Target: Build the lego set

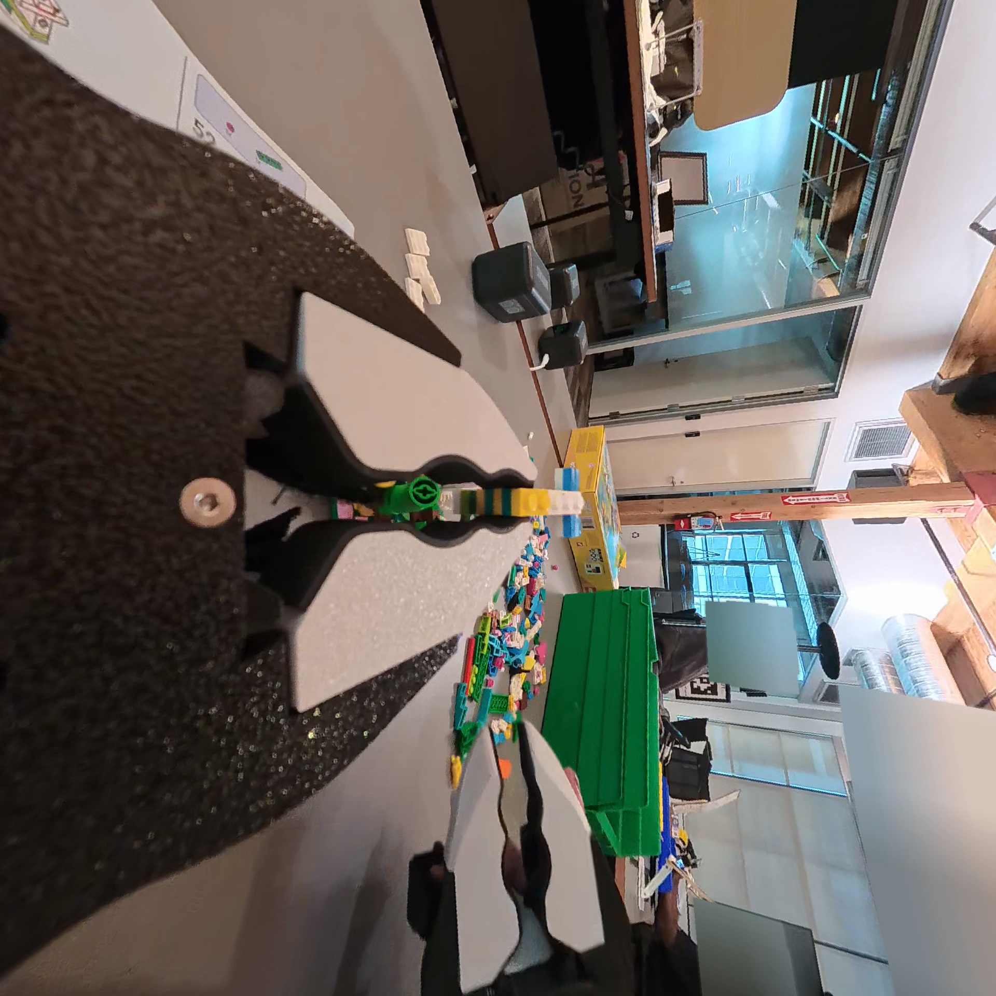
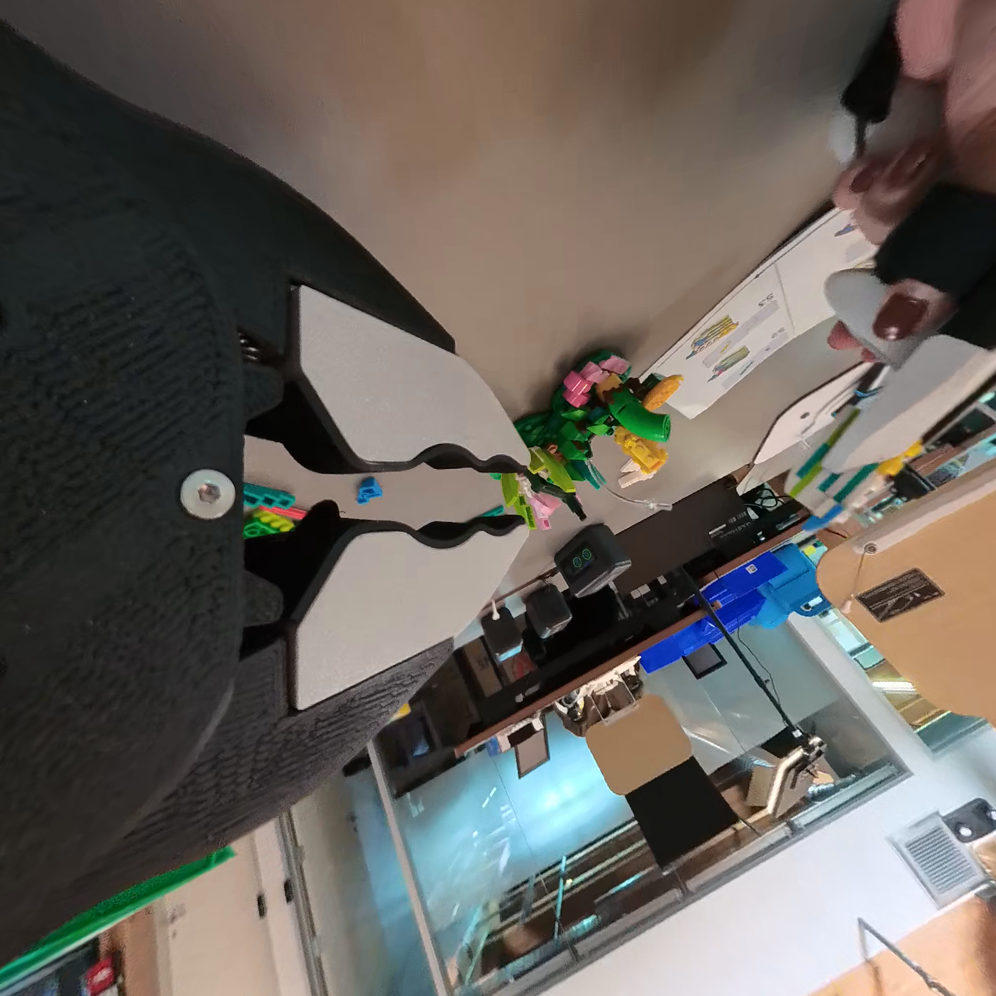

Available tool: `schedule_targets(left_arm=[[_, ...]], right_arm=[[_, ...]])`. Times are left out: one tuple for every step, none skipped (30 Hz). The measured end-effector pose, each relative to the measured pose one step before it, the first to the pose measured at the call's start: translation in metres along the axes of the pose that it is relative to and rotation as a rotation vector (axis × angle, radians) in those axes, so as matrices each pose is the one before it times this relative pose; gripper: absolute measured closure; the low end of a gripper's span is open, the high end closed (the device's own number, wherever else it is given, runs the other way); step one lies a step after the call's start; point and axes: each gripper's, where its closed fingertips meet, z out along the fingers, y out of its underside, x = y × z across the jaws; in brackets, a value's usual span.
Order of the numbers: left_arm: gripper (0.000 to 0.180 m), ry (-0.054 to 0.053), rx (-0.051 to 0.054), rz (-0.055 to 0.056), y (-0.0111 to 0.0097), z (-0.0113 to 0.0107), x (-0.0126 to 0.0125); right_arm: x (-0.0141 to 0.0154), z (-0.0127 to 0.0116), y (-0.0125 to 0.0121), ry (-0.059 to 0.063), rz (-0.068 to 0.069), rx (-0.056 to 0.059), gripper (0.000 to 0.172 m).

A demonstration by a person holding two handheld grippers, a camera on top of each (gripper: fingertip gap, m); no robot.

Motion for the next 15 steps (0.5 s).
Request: schedule_targets(left_arm=[[0.173,0.0003,0.0004,0.0121,0.00005,-0.00007,0.00058],[0.172,0.0039,-0.0012,0.0139,0.00028,-0.0002,0.00167],[0.172,0.0054,-0.0022,0.0167,0.00023,-0.0003,0.00229],[0.172,0.0041,-0.0013,0.0223,0.00002,-0.00059,0.00234],[0.172,-0.0011,0.0016,0.0268,-0.00048,-0.00085,0.00168],[0.172,-0.0031,0.0012,0.0276,-0.0004,-0.00078,0.00132],[0.172,-0.0037,0.0001,0.0244,-0.00011,-0.00057,0.00099],[0.172,-0.0028,0.0002,0.0181,-0.00009,-0.00051,0.00115],[0.172,0.0028,-0.0004,0.0125,-0.00007,-0.00033,0.00157],[0.172,0.0047,-0.0008,0.01,0.00006,-0.00025,0.00173],[0.172,-0.0012,-0.0013,0.0084,0.00021,-0.00021,0.00068],[0.172,-0.0045,-0.0039,0.0044,0.00055,-0.00023,0.00018],[0.172,-0.0034,-0.0032,0.0004,0.00046,-0.00028,0.0001],[0.172,0.0001,0.0002,0.0006,0.00001,-0.0004,0.00037],[0.172,-0.0005,-0.0006,-0.0004,0.00008,-0.0005,0.00044]], right_arm=[[0.00067,-0.00395,-0.0014,0.0005,0.024,-0.0021,0.158],[0.00057,-0.00436,-0.00081,0.0016,0.0254,-0.0067,0.158],[0.00046,-0.0053,-0.0004,0.006,0.0252,-0.0087,0.158],[-0.00019,-0.00615,-0.00056,0.0063,0.0238,-0.0057,0.158],[-0.00142,-0.00722,-0.00084,0.0036,0.0222,-0.0006,0.158],[-0.00191,-0.00756,-0.00037,0.0052,0.022,-0.0016,0.158],[-0.00282,-0.00773,-0.00004,0.0025,0.0195,-0.0019,0.158],[-0.00376,-0.00762,0.00032,-0.0026,0.0169,-0.0015,0.158],[-0.00405,-0.00714,0.00116,-0.0029,0.0148,-0.006,0.158],[-0.00359,-0.00658,0.00198,-0.0002,0.0127,-0.0098,0.158],[-0.00365,-0.00595,0.00234,-0.0017,0.0112,-0.0095,0.158],[-0.00441,-0.00578,0.00218,-0.0066,0.0101,-0.0081,0.158],[-0.00384,-0.00576,0.00177,-0.0021,0.0123,-0.0062,0.158],[-0.00468,-0.00563,0.00146,-0.0059,0.012,-0.0058,0.158],[-0.00512,-0.00559,0.00131,-0.0076,0.0093,-0.0054,0.158]])
